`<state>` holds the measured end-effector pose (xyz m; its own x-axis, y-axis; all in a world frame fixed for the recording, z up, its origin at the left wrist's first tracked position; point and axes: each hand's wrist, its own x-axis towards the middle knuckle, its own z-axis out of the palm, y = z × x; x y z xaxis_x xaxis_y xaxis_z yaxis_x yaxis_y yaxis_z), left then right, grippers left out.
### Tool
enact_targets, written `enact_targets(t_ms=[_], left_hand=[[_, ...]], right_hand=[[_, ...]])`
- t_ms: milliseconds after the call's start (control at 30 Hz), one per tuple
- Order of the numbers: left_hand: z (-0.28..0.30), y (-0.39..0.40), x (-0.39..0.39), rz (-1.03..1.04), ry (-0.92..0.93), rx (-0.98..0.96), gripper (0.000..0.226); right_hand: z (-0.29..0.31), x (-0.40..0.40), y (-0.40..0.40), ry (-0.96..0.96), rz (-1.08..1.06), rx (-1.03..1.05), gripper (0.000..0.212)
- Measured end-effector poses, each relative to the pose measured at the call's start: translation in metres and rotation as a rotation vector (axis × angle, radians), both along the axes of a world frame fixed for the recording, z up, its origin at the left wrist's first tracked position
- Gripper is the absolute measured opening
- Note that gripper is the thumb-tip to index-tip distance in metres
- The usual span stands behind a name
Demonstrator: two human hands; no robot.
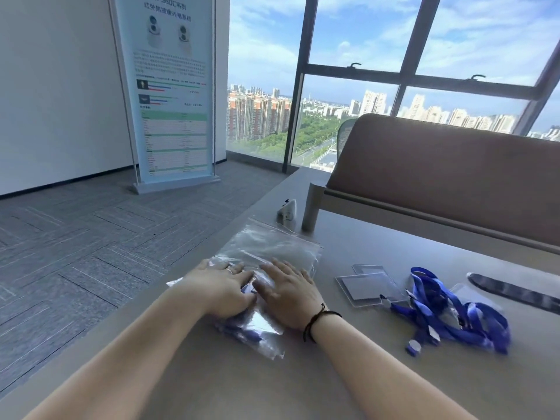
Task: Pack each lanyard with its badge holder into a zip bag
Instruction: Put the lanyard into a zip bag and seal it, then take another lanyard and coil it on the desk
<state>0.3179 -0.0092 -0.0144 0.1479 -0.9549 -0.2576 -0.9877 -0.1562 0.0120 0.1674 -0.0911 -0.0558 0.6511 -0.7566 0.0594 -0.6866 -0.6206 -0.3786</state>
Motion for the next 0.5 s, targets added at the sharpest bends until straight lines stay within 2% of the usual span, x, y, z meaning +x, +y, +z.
enact_targets(t_ms=[67, 133, 267, 367, 500], left_hand=[[0.009, 0.003, -0.008, -0.037, -0.065, -0.066, 0.064], [0.018, 0.007, -0.024, -0.07, -0.098, -0.215, 0.061], [0.032, 0.007, -0.08, -0.088, 0.075, -0.45, 0.043], [0.031, 0.002, -0.128, -0.134, 0.224, -0.481, 0.035], [0.011, -0.005, -0.188, -0.215, 0.313, -0.453, 0.036]], right_hand=[[0.005, -0.013, 0.005, -0.188, -0.033, 0.024, 0.052], [0.009, -0.034, 0.011, -0.286, -0.057, 0.051, 0.044], [0.018, -0.092, 0.02, -0.306, -0.106, 0.003, 0.039], [0.029, -0.142, 0.024, -0.357, -0.201, -0.041, 0.035], [0.032, -0.213, 0.031, -0.328, -0.327, -0.129, 0.025]])
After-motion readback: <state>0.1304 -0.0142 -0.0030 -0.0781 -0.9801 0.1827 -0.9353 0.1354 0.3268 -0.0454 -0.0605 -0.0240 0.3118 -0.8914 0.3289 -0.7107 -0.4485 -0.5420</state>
